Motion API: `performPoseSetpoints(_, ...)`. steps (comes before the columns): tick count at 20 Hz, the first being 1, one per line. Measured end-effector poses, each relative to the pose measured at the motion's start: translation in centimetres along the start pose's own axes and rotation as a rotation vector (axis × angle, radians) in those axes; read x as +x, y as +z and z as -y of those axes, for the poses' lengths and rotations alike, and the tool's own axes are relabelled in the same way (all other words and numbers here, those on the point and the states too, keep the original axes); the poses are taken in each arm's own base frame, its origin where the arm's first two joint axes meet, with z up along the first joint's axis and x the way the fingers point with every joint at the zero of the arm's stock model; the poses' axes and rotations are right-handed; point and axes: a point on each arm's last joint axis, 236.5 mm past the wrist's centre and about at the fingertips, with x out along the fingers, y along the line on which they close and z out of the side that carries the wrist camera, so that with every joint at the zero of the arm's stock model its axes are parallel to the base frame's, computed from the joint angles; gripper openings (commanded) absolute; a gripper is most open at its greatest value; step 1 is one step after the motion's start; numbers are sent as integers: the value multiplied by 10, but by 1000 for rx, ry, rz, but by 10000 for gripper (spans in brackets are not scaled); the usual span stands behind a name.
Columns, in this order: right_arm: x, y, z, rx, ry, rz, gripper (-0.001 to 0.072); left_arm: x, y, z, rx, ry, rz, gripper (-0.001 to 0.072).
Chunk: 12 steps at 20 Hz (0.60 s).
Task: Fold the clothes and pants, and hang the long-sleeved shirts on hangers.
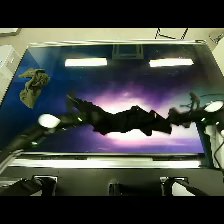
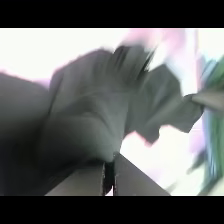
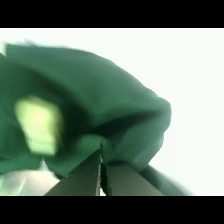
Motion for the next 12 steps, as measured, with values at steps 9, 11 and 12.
performPoseSetpoints(9,-315,72,-188,-485,50,865,35,-349,211,194,507,-41,942,26)
performPoseSetpoints(11,-354,47,-206,-539,40,960,35,-398,210,222,567,-29,1068,26)
performPoseSetpoints(12,-369,34,-212,-561,35,997,35,-416,209,233,587,-27,1121,26)
